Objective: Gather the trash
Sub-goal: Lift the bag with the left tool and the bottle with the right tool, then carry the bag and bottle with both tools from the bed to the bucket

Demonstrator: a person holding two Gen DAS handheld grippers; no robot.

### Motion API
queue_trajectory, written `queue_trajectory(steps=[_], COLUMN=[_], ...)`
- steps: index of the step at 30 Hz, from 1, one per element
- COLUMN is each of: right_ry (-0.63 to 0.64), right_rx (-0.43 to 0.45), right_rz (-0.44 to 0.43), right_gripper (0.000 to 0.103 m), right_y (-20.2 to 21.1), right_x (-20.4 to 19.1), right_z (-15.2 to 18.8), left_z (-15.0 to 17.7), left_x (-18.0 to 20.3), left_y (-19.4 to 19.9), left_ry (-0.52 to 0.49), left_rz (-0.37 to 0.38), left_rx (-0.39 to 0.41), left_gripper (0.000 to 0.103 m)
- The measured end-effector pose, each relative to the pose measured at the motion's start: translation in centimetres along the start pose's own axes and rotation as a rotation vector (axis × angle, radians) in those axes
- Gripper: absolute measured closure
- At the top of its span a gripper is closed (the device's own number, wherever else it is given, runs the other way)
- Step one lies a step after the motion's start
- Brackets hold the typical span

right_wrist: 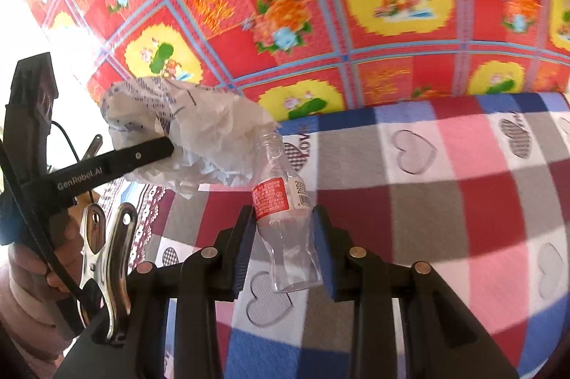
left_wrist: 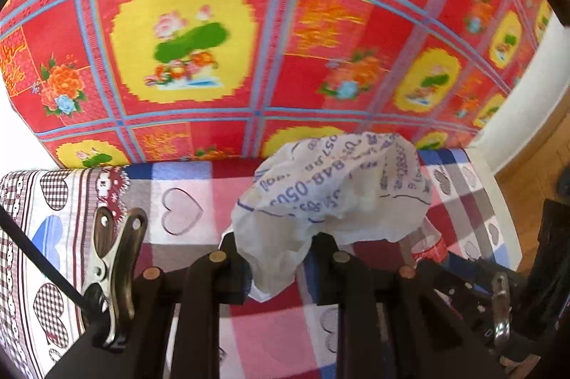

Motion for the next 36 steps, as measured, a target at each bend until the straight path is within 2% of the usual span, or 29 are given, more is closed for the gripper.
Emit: queue_trajectory(steps=[13, 36], right_ry=[-0.076, -0.188], right_rx=[0.058, 0.154], right_rz=[0.053, 0.183], right_gripper=[0.069, 0.069], right_y=[8.2, 22.7], right_x=[3.8, 13.8], right_z=[4.8, 12.9], left_z=[4.9, 14.0], left_x=[8.8, 26.6], left_y=[3.2, 5.2], left_ry=[-0.088, -0.227], left_rz=[0.026, 0.147], left_rx=[-0.007, -0.038], left_gripper=[0.079, 0.079])
Point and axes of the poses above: each gripper's, at about its wrist camera, not at the fingertips, and y roughly against the way its jaws point, x to its right, z to its underside, the point moved 9 cm from there along -y, roughly the way its jaws point, and after that the axes turned 11 degrees about y, right-handed, at the moved point
